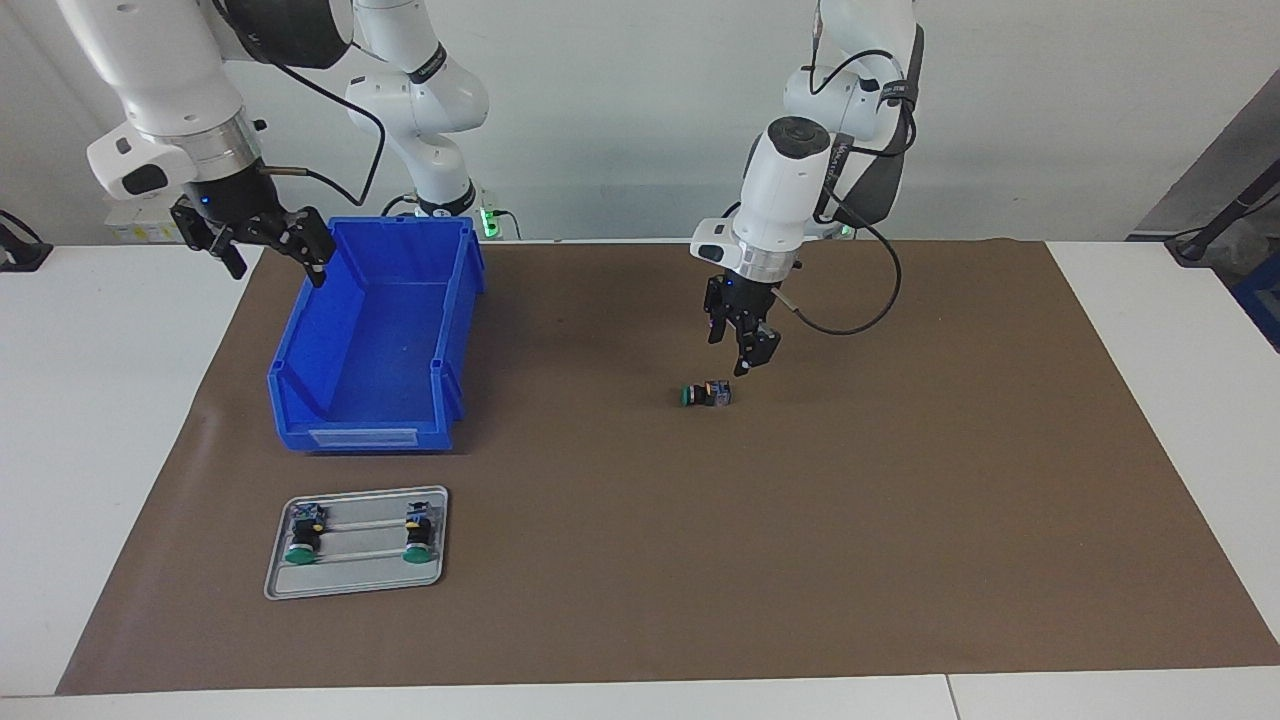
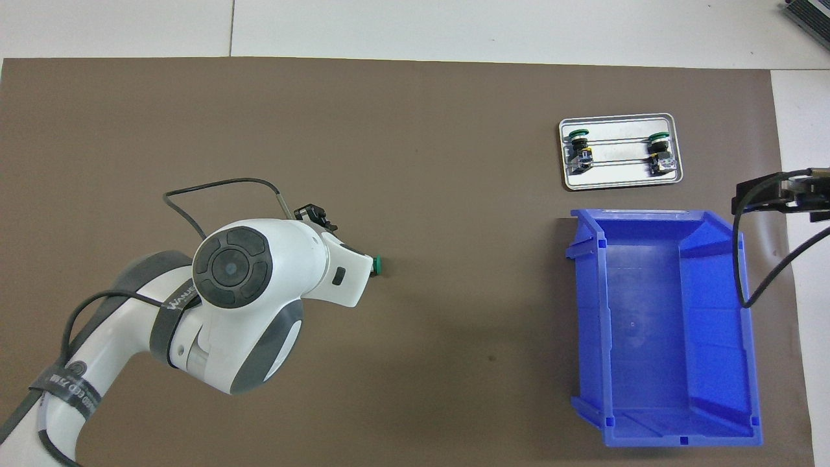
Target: Place and press button with both arms
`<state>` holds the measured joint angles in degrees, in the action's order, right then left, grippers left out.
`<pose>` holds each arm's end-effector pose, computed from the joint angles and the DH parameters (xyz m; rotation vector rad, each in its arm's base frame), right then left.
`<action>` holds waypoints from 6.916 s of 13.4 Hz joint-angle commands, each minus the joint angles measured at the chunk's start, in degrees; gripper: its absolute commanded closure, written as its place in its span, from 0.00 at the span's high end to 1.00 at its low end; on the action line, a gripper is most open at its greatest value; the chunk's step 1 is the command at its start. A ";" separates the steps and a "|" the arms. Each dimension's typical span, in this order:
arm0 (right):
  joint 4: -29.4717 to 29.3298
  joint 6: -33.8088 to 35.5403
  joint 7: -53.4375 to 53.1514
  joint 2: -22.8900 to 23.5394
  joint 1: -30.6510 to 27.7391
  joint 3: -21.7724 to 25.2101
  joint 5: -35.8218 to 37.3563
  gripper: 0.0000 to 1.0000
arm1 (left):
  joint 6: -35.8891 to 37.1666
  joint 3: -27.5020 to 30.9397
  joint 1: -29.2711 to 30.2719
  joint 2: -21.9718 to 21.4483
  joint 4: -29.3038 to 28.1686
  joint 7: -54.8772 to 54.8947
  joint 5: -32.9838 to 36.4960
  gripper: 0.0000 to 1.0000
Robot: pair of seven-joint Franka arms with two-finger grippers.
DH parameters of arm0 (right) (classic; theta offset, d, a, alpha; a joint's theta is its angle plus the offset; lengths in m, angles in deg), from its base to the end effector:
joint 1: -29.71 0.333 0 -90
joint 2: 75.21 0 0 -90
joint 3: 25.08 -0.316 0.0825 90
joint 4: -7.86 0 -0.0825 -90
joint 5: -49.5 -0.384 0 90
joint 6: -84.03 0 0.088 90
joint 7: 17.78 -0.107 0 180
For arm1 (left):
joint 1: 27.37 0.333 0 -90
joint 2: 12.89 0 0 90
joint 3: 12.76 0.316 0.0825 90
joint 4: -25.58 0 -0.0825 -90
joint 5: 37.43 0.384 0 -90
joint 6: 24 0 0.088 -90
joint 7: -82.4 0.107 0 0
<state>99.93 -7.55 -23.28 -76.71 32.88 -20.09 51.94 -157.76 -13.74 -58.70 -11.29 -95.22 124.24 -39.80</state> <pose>0.5485 -0.0225 0.6243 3.0955 -0.1967 0.0292 0.4789 -0.3036 0.4229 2.5047 -1.8425 0.3125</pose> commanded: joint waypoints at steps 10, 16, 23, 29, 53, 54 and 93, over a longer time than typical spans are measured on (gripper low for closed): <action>3.03 0.26 1.02 -1.58 1.58 -0.41 0.11 1.00 | -2.73 1.15 -5.57 5.25 -2.51 6.07 -0.53 0.73; 2.59 1.14 1.19 -1.58 1.23 -0.32 -0.85 1.00 | -6.60 1.24 -6.72 12.19 1.36 1.40 -0.53 0.73; 2.59 1.14 1.19 -1.58 1.49 -0.32 -0.85 1.00 | -7.74 1.24 -6.81 13.43 1.45 1.23 -0.36 0.74; 2.59 1.14 1.19 -1.58 1.49 -0.32 -0.85 1.00 | -8.97 1.24 -7.52 14.66 0.84 1.23 -0.36 0.74; 2.59 1.14 1.19 -1.58 1.49 -0.32 -0.85 1.00 | -9.59 1.51 -6.37 15.19 -0.75 15.20 0.08 0.65; 2.59 1.14 1.19 -1.58 1.49 -0.32 -0.85 1.00 | -9.59 1.59 -6.37 15.19 -0.75 15.20 0.08 0.62; 2.59 1.14 1.19 -1.58 1.49 -0.32 -0.94 1.00 | -2.39 1.51 12.35 6.85 0.14 49.46 -63.17 0.31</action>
<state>101.29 -6.65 -23.22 -76.97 34.66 -20.19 51.19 -160.77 -11.85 -47.10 -1.46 -91.40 169.90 -97.99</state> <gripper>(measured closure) 0.000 0.604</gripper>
